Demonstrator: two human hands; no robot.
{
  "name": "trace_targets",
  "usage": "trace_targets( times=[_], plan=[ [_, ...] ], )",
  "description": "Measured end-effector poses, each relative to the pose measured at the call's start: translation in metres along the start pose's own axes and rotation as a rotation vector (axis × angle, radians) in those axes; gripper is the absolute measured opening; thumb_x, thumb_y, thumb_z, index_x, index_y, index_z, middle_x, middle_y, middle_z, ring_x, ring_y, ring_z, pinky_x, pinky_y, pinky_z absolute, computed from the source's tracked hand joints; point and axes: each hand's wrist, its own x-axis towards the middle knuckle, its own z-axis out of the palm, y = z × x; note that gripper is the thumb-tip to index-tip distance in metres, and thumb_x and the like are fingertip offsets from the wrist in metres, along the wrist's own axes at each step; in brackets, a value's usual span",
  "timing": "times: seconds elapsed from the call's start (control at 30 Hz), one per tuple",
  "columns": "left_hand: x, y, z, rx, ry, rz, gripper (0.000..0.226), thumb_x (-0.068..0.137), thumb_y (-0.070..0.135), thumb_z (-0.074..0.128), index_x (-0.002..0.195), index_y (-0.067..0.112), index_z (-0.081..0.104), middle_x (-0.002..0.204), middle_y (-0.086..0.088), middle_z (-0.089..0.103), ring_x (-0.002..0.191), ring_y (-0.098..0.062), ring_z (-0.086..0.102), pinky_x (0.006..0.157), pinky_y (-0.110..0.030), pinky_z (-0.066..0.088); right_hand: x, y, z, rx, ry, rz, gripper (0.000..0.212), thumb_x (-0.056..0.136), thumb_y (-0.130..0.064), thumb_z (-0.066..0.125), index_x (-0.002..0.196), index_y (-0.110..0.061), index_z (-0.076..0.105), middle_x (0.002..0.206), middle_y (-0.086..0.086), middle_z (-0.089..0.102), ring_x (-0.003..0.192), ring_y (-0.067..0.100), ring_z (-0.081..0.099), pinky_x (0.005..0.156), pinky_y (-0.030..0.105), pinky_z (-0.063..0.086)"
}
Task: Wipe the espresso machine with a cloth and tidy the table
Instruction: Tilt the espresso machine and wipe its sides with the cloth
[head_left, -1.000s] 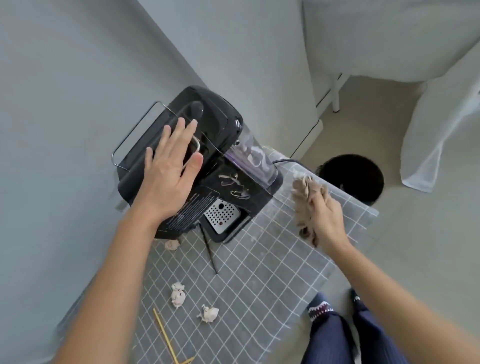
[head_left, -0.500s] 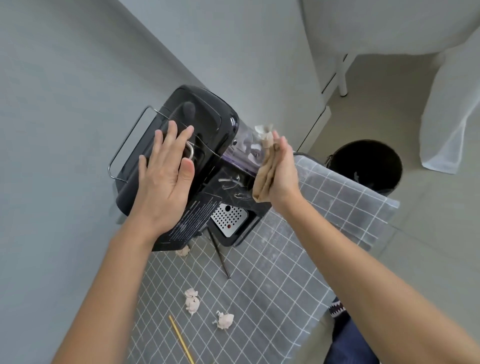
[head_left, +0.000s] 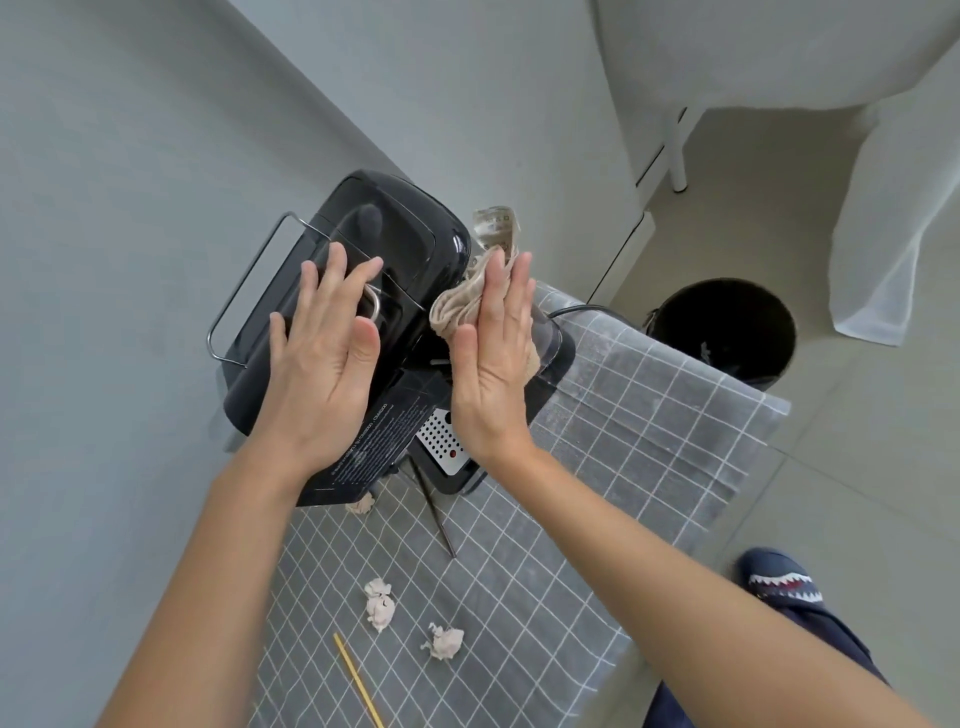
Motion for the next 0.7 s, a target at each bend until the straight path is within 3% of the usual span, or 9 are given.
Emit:
trace_targets(
  times=[0.07,0.23,0.37,0.47,0.57,0.63,0.7],
  plan=[
    [0.0,0.0,0.0,-0.003,-0.007,-0.001,0.05,0.096,0.055,0.011,0.144,0.045,0.021,0.16,0.016,0.001,0.145,-0.002,-0.011,0.115,-0.05,-0.007,-0.001,0.013,0.003,-0.032,0.036,-0.062,0.059,0.104,-0.021,0.034,0.154,-0.027,0.004,0.164,0.011,-0.003,0.152,0.033,-0.008,0.122,0.055,0.0],
    [0.0,0.0,-0.001,-0.008,-0.011,-0.004,0.053,0.095,0.057,0.01,0.144,0.043,0.023,0.16,0.015,0.001,0.145,-0.002,-0.011,0.115,-0.049,-0.007,-0.012,0.055,-0.001,-0.19,0.003,-0.297,0.066,0.105,-0.014,0.035,0.153,-0.044,0.002,0.163,-0.008,-0.01,0.152,0.035,-0.002,0.123,0.053,0.008],
    [0.001,0.0,-0.001,-0.015,-0.013,-0.01,0.05,0.097,0.054,0.012,0.143,0.043,0.025,0.16,0.015,0.0,0.145,-0.003,-0.011,0.114,-0.048,-0.008,-0.023,0.07,-0.009,-0.249,-0.06,-0.207,0.079,0.099,0.006,0.046,0.154,-0.039,0.012,0.162,0.008,0.007,0.152,0.037,0.005,0.121,0.055,0.016],
    [0.001,-0.001,0.0,-0.016,-0.013,-0.017,0.047,0.098,0.052,0.014,0.142,0.044,0.026,0.16,0.015,0.001,0.145,-0.004,-0.011,0.114,-0.048,-0.008,-0.027,0.075,-0.019,-0.259,-0.129,-0.149,0.076,0.095,0.013,0.047,0.154,-0.027,0.02,0.163,0.006,0.007,0.152,0.032,0.006,0.121,0.053,0.017],
    [0.001,-0.001,0.0,-0.013,-0.011,-0.021,0.046,0.098,0.052,0.014,0.142,0.044,0.026,0.16,0.015,0.0,0.145,-0.004,-0.011,0.114,-0.048,-0.008,-0.035,0.087,-0.039,-0.301,-0.196,-0.041,0.087,0.089,0.019,0.046,0.155,-0.03,0.016,0.166,0.003,0.006,0.153,0.021,0.008,0.12,0.052,0.022],
    [0.001,-0.001,0.0,-0.009,-0.012,-0.022,0.047,0.098,0.053,0.013,0.142,0.043,0.026,0.16,0.015,0.0,0.145,-0.004,-0.011,0.114,-0.049,-0.008,-0.04,0.088,-0.056,-0.376,-0.289,0.023,0.095,0.09,0.019,0.045,0.155,-0.039,0.009,0.166,-0.003,0.008,0.15,0.017,0.02,0.117,0.048,0.031],
    [0.001,-0.001,0.0,-0.005,-0.01,-0.021,0.048,0.098,0.053,0.012,0.143,0.043,0.026,0.16,0.014,0.001,0.145,-0.004,-0.011,0.115,-0.049,-0.008,-0.041,0.079,-0.072,-0.484,-0.399,0.088,0.09,0.093,0.009,0.045,0.155,-0.04,0.002,0.163,-0.002,0.023,0.134,0.024,0.048,0.103,0.046,0.047]
  ],
)
